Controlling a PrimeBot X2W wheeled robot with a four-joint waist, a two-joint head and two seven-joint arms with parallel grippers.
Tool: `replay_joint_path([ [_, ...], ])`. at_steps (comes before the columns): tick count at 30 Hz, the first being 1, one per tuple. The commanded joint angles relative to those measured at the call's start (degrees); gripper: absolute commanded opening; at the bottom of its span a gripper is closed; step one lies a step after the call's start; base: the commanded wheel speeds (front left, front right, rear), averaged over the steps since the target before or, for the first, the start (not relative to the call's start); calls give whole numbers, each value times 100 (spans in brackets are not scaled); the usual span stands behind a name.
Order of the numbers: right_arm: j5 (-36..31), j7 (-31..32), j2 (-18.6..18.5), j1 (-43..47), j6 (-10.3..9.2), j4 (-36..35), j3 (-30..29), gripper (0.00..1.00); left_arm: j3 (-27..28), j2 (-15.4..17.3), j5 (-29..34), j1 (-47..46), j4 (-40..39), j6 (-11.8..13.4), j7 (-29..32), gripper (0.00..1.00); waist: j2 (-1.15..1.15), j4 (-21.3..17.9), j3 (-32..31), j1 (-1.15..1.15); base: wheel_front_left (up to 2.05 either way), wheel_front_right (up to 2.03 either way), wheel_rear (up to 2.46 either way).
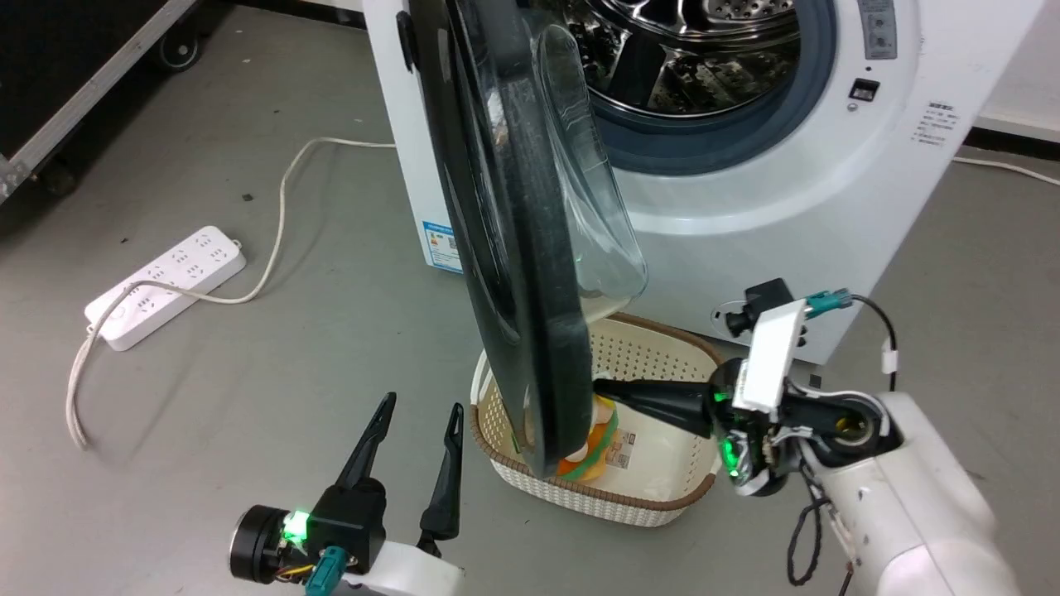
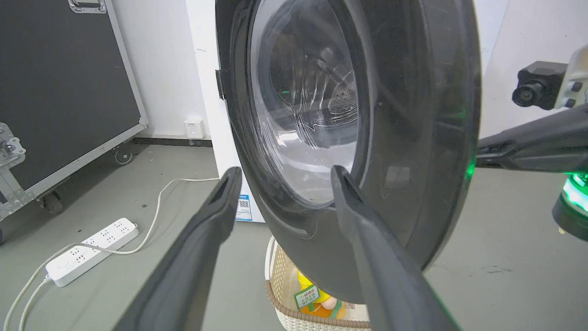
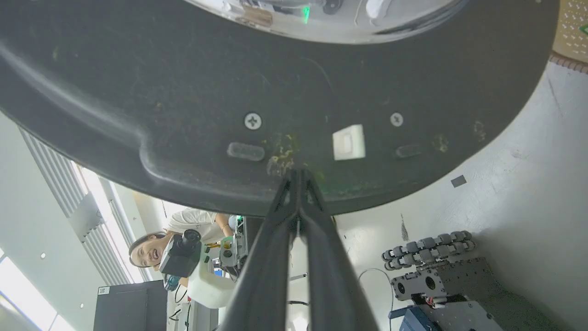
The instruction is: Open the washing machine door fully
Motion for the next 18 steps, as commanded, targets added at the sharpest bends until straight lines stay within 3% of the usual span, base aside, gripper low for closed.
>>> replay_joint_path([
  [1,252,-188,15,107,7,-70,278,0,-28,9,-18,55,10,-18,-32,100,0,51,36,0,0,0,0],
  [8,570,-611,15,115,7,-115,781,0,-63,9,-72,4,41,11,-32,100,0,93,78,0,0,0,0],
  [14,472,-1030,-92,122,7,-280,738,0,13,9,-99,49,54,73,-32,100,0,-64,-89,0,0,0,0],
  [15,347,-1220,-183,153,7,-365,714,9,45,9,-95,63,56,73,-32,100,0,-105,-133,0,0,0,0],
  [16,189,-1441,-287,196,7,-486,697,88,82,9,-90,78,58,71,-32,100,0,-152,-181,0,0,0,0],
  [17,21,-1623,-395,259,7,-622,711,100,122,11,-87,93,62,68,-32,100,0,-199,-228,0,0,0,0],
  [18,-215,-1843,-532,334,7,-838,762,100,168,15,-87,109,64,64,-32,100,0,-251,-273,0,0,0,0],
])
